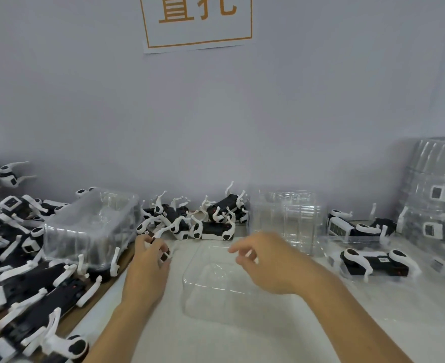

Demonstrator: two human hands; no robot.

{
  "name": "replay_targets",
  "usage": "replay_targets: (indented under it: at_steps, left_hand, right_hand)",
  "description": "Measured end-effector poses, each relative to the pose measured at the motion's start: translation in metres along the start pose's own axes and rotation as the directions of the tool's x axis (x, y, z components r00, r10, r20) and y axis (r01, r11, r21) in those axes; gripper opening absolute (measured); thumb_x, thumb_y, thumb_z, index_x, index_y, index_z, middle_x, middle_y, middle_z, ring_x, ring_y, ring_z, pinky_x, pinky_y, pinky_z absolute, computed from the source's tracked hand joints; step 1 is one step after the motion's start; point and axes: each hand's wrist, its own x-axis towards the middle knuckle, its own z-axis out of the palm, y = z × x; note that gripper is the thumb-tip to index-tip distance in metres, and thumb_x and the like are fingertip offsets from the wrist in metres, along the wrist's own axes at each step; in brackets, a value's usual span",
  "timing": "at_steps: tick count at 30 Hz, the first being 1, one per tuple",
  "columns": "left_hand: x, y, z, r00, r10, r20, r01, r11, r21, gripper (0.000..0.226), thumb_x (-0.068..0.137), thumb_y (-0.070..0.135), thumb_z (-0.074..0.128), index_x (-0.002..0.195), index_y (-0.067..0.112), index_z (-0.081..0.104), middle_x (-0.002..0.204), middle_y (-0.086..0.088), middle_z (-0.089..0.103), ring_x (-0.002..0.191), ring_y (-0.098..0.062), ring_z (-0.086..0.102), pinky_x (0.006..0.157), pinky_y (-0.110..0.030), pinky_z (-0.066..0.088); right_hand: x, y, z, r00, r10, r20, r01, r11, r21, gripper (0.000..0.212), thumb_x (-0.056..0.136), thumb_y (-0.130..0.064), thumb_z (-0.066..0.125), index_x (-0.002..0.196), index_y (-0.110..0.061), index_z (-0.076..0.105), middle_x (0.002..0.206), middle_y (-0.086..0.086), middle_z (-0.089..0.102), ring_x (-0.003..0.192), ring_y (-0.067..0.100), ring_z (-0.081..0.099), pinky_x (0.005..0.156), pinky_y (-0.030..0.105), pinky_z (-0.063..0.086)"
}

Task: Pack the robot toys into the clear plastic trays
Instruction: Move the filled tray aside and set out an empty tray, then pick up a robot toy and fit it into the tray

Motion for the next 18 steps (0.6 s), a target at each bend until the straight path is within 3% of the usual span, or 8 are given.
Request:
replay_targets:
  at_steps: [3, 5, 9, 13, 16, 18]
  left_hand:
    - [-0.002, -0.001, -0.004, 1.000, -0.007, 0.025, 0.007, 1.000, 0.026, 0.034, 0.090, 0.013, 0.069, 0.120, 0.024, 0.057, 0.123, 0.002, 0.035, 0.070, -0.006, 0.056, 0.070, -0.029, 0.048]
    - [-0.003, -0.001, -0.007, 0.999, -0.029, 0.044, 0.028, 0.999, 0.017, 0.037, 0.090, 0.013, 0.069, 0.124, 0.022, 0.057, 0.125, 0.000, 0.033, 0.074, -0.003, 0.053, 0.074, -0.026, 0.042]
    - [-0.005, -0.001, -0.007, 0.994, -0.099, 0.055, 0.102, 0.993, -0.053, 0.040, 0.083, 0.013, 0.077, 0.112, 0.022, 0.051, 0.127, -0.005, 0.034, 0.078, -0.010, 0.050, 0.080, -0.025, 0.039]
    - [-0.006, -0.001, -0.005, 0.995, -0.101, 0.029, 0.103, 0.989, -0.102, 0.035, 0.082, 0.008, 0.077, 0.104, 0.020, 0.053, 0.116, -0.004, 0.044, 0.079, -0.008, 0.048, 0.073, -0.021, 0.036]
    - [-0.003, 0.008, -0.007, 0.993, -0.114, -0.007, 0.111, 0.976, -0.186, 0.032, 0.077, 0.012, 0.079, 0.094, 0.024, 0.055, 0.105, -0.001, 0.050, 0.079, -0.006, 0.052, 0.064, -0.014, 0.036]
    - [0.003, 0.021, -0.012, 0.984, -0.173, -0.036, 0.154, 0.939, -0.307, 0.031, 0.076, 0.017, 0.081, 0.089, 0.027, 0.054, 0.093, 0.001, 0.058, 0.072, -0.010, 0.059, 0.058, -0.018, 0.040]
  right_hand:
    - [0.002, -0.012, 0.023, 0.968, 0.022, 0.249, -0.003, 0.997, -0.079, 0.046, 0.103, -0.049, 0.039, 0.141, -0.027, 0.051, 0.147, -0.003, 0.048, 0.136, 0.019, 0.045, 0.111, 0.034, 0.035]
    - [0.000, -0.014, 0.026, 0.935, 0.097, 0.341, -0.047, 0.987, -0.153, 0.052, 0.098, -0.057, 0.046, 0.141, -0.029, 0.050, 0.148, -0.003, 0.046, 0.133, 0.020, 0.046, 0.108, 0.037, 0.039]
    - [-0.004, -0.012, 0.015, 0.929, 0.106, 0.354, -0.049, 0.985, -0.167, 0.034, 0.088, -0.047, 0.067, 0.120, -0.036, 0.064, 0.127, -0.010, 0.052, 0.110, 0.013, 0.055, 0.089, 0.029, 0.045]
    - [-0.005, -0.007, 0.009, 0.925, 0.110, 0.363, -0.056, 0.986, -0.157, 0.040, 0.081, -0.047, 0.075, 0.119, -0.041, 0.063, 0.122, -0.017, 0.053, 0.108, 0.007, 0.055, 0.080, 0.024, 0.044]
    - [-0.005, -0.004, 0.006, 0.929, 0.091, 0.358, -0.049, 0.991, -0.126, 0.049, 0.081, -0.059, 0.071, 0.126, -0.043, 0.059, 0.124, -0.020, 0.053, 0.113, 0.004, 0.054, 0.084, 0.024, 0.043]
    - [-0.004, -0.002, 0.003, 0.943, 0.073, 0.324, -0.048, 0.995, -0.087, 0.054, 0.083, -0.065, 0.064, 0.132, -0.042, 0.055, 0.128, -0.019, 0.053, 0.115, 0.005, 0.054, 0.092, 0.026, 0.044]
